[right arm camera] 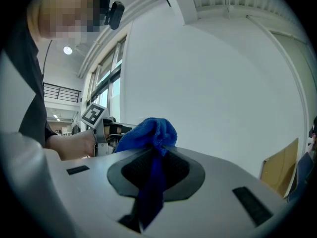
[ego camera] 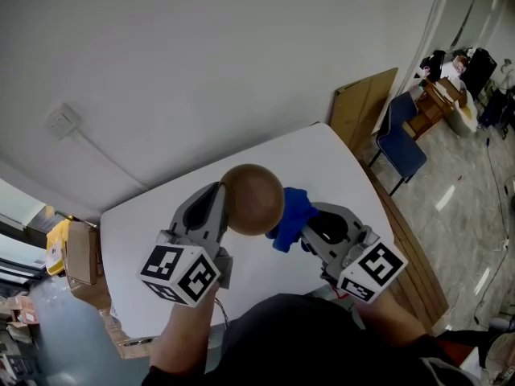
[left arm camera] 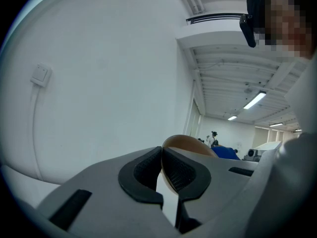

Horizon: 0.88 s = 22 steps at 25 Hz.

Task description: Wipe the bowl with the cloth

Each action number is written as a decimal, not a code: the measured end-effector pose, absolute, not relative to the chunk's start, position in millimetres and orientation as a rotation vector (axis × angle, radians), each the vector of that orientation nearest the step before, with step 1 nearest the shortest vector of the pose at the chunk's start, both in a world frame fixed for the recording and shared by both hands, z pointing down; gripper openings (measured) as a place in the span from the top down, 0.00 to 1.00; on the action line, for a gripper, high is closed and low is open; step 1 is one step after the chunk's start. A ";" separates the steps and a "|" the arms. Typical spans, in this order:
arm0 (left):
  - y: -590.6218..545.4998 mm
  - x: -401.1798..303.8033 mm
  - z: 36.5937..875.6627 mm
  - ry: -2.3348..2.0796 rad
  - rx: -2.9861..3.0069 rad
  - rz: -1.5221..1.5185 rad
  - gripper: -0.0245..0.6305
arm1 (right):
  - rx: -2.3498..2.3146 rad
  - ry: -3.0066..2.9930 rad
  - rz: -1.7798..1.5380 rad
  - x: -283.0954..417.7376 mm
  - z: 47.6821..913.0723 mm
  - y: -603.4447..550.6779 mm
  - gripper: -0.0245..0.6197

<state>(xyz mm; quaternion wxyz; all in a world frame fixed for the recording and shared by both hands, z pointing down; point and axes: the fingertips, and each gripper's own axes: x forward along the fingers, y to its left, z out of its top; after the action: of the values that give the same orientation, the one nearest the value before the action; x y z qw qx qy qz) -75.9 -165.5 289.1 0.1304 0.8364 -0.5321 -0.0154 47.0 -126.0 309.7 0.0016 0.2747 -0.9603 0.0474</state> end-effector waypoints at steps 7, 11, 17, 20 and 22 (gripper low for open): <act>-170.7 -79.9 276.9 -1.567 2.427 -0.087 0.93 | 0.723 -3.021 0.173 25.2 321.6 -107.2 0.88; -169.5 -69.8 271.0 -1.544 2.455 -0.095 0.94 | 0.612 -3.025 0.187 5.8 332.1 -92.0 0.88; -159.6 -38.5 265.8 -1.399 2.485 -0.131 0.94 | 0.470 -3.035 0.150 -18.4 334.6 -74.3 0.88; -152.5 -21.3 264.5 -1.317 2.510 -0.131 0.94 | 0.506 -3.066 0.237 -18.8 330.5 -81.9 0.88; -148.1 -13.8 263.6 -1.273 2.523 -0.130 0.93 | 0.528 -3.085 0.295 -14.7 328.2 -88.4 0.88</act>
<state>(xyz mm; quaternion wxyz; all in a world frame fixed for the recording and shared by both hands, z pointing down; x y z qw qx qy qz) -13.8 -148.1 263.6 0.1559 0.8809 -0.4445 -0.0455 -14.7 -88.4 328.2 -0.0012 0.1679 -0.9813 0.0938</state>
